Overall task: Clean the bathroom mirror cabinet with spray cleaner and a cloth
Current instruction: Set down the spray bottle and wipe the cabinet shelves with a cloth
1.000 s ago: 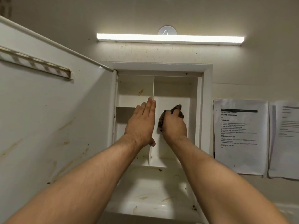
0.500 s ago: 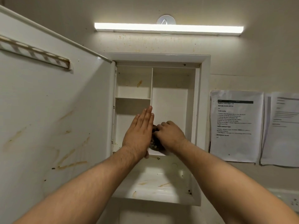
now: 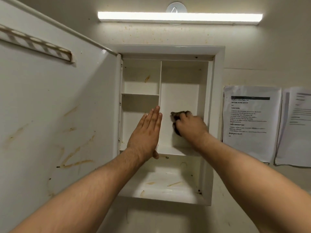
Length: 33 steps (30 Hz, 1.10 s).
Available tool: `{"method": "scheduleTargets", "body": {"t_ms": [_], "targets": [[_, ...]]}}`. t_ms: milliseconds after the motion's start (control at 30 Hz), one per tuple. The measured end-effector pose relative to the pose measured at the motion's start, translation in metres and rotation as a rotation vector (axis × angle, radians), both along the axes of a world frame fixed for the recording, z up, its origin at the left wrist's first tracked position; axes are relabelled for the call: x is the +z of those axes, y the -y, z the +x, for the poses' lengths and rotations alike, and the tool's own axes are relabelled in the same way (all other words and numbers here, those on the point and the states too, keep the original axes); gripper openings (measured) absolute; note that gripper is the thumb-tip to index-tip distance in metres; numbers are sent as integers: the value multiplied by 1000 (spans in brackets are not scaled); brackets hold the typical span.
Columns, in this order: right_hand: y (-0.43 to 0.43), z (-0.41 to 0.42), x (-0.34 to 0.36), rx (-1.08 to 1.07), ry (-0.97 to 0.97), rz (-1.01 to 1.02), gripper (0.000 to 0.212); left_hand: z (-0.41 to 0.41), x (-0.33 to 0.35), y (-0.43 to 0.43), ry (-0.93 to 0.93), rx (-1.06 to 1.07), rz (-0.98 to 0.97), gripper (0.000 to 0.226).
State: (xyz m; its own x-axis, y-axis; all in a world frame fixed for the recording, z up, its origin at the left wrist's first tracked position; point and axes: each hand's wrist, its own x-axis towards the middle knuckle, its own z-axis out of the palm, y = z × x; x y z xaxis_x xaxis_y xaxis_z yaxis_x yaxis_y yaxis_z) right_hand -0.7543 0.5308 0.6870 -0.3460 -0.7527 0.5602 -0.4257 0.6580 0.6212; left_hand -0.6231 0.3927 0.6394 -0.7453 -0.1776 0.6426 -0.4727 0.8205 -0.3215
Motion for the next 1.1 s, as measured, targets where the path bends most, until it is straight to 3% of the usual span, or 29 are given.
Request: {"method": "scheduleTargets", "body": {"t_ms": [33,100,200,267,400,467,533,667,767,867,933,1033,1100], "targets": [[3,5,0,-119,-24,-12,38,-1,0,-1,-9,-24,17,153],[17,23,-12,-205,113,-28,38,-4,-3,-4,-38,-65,51,143],[31,37,-32,53,555,-66,37,-7,-16,-5,-107,-56,31,122],[20,36,-33,138,712,-8,40,-5,-28,-4,-100,-41,16,115],[6,27,-27,-242,475,170,39,-5,-45,0,-77,-56,25,109],[13,32,-28,-271,492,166,39,-4,-46,-1,-63,-70,35,109],[24,34,-25,-137,583,120,38,-3,-46,0,-68,-68,20,112],[29,36,-18,286,1050,-165,51,-5,-48,-6,-75,-54,58,116],[28,35,-29,214,955,-68,40,-7,-52,-9,-103,-61,91,115],[24,33,-12,-246,617,261,19,-5,-53,-4,-99,-62,57,113],[23,38,-5,-409,532,311,6,-2,-52,-4,-76,-68,39,112],[32,35,-14,-244,590,141,13,1,-51,-3,-67,-78,29,111],[37,30,-10,-35,828,-201,20,3,-49,-3,-58,-82,16,111]]}}
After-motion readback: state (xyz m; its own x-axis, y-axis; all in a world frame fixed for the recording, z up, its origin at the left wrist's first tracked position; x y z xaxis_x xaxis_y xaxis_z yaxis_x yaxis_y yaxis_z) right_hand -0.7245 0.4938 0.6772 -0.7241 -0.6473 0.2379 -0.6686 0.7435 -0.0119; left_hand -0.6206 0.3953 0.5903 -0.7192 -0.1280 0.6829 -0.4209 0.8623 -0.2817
